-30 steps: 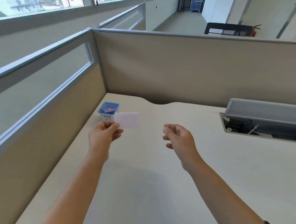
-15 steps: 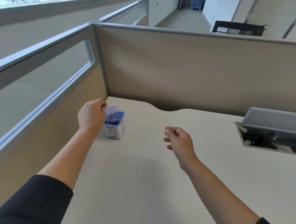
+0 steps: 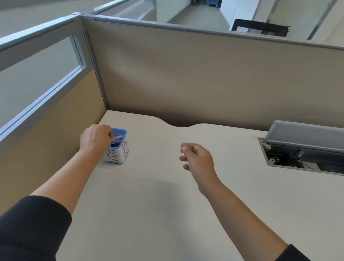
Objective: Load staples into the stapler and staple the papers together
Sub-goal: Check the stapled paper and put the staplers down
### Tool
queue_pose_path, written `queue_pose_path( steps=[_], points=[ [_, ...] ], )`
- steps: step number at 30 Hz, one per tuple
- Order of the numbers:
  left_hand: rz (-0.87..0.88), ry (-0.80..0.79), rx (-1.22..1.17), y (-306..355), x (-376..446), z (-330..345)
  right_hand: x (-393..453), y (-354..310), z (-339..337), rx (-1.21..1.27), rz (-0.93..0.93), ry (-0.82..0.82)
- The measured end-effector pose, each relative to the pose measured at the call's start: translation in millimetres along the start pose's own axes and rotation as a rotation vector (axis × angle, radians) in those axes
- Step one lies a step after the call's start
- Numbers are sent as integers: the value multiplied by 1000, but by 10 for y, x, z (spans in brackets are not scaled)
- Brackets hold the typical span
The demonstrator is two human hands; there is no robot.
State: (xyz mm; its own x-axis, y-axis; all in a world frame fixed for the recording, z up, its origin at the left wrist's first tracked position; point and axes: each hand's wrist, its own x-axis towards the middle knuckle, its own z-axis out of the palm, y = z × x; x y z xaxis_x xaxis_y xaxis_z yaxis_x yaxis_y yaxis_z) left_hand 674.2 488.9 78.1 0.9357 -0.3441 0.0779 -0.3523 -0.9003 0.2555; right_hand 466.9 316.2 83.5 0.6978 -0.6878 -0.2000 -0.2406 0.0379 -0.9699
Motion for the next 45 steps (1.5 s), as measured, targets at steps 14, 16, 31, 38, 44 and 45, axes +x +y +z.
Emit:
queue_pose_path(
  steps=[14,16,31,38,44,45],
  points=[
    [-88,50,-207,365,-316,-81,-108,-32,-259,38,-7,45],
    [-63,64,-341,582,-536,-92,-199,-58,-335,46,-1,54],
    [123,-328,-678,2244,-2833,482,-1582,321,-2052,18,95,202],
    [165,-386,-640,2990,-3598,800,-2019,653,-3071,44,122,169],
    [106,-417,-668,3936,-4316,1076,-2173,923,-4128,54,120,113],
    [111,-425,-664,4145,-4469,1107,-2194,981,-4349,62,132,113]
  ],
)
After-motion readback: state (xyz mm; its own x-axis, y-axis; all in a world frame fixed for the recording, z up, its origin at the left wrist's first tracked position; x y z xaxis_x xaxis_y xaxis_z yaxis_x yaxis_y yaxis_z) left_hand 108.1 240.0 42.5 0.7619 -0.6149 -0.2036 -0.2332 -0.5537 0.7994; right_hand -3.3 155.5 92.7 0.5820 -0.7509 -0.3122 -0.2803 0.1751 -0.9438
